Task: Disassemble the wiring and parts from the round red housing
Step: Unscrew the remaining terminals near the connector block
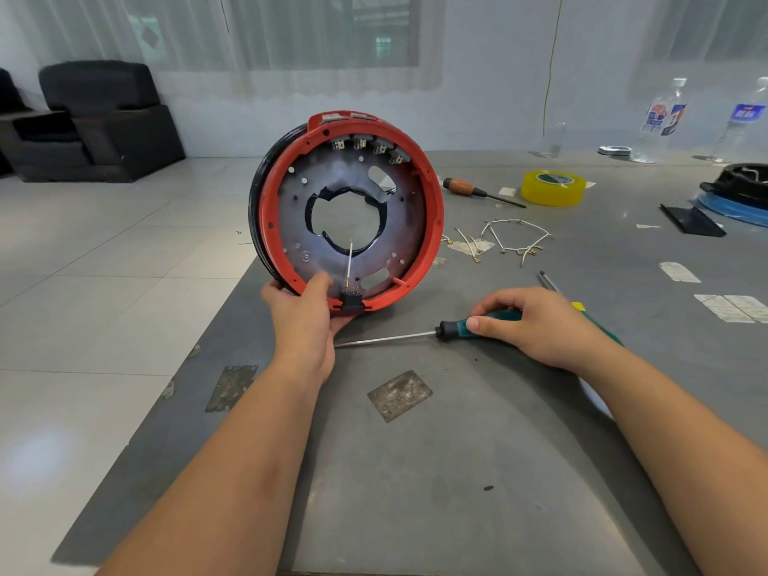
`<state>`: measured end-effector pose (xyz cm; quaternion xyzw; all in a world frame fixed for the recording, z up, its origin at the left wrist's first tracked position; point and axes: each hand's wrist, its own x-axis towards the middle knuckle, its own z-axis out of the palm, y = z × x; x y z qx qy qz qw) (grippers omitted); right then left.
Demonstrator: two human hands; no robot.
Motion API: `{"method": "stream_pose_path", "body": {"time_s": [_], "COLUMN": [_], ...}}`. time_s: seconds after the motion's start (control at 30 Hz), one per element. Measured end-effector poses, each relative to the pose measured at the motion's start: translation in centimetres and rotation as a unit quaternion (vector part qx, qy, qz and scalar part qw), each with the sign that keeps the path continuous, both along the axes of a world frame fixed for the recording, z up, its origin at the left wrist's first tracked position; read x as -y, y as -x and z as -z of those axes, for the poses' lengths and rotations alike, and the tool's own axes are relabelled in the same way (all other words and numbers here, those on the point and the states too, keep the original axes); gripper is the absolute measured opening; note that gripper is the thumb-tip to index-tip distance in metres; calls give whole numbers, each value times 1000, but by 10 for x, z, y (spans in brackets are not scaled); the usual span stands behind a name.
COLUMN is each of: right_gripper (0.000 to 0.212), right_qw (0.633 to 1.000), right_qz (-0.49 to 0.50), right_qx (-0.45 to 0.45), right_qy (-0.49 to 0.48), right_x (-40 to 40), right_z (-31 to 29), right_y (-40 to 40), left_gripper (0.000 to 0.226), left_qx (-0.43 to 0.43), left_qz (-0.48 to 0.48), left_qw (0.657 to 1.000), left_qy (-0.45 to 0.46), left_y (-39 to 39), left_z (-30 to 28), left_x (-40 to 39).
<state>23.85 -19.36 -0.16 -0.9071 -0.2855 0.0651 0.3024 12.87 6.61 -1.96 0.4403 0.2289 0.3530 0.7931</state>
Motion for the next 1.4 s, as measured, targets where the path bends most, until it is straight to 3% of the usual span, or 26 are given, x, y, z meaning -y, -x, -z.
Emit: {"method": "stream_pose_path", "body": {"time_s": [0.13,0.27,0.37,0.43,0.57,0.73,1.23,1.4], "right_gripper": [28,12,3,4,12,18,9,9], "right_qw": [999,987,981,982,977,944,900,901], "right_qz": [-8,-22,-77,-98,-59,10,-12,-21], "right_qx": [43,87,78,55,-77,-222,-243,-229], "right_qy": [0,-131,-160,-150,-189,-245,-362,-367], "right_x": [-4,-29,-65,-91,-135,-160,-164,-161], "right_z": [-1,-13,-25,-30,-32,-20,-2,-3], "right_y": [4,17,28,33,38,47,52,53], "left_gripper": [40,39,40,41,37,37,41,39], "left_qx": [3,0,0,1,-10,-18,-22,-25], "left_qz": [-3,-5,-9,-12,-22,-22,-30,-34], "left_qw": [1000,1000,1000,1000,1000,999,999,999], "left_qy": [0,-4,-7,-11,-14,-23,-20,-21], "left_y": [-1,-1,-1,-2,-3,-5,-8,-8], "left_z": [0,-1,0,0,2,6,8,8], "left_x": [1,2,2,2,1,-2,-4,-3]}}
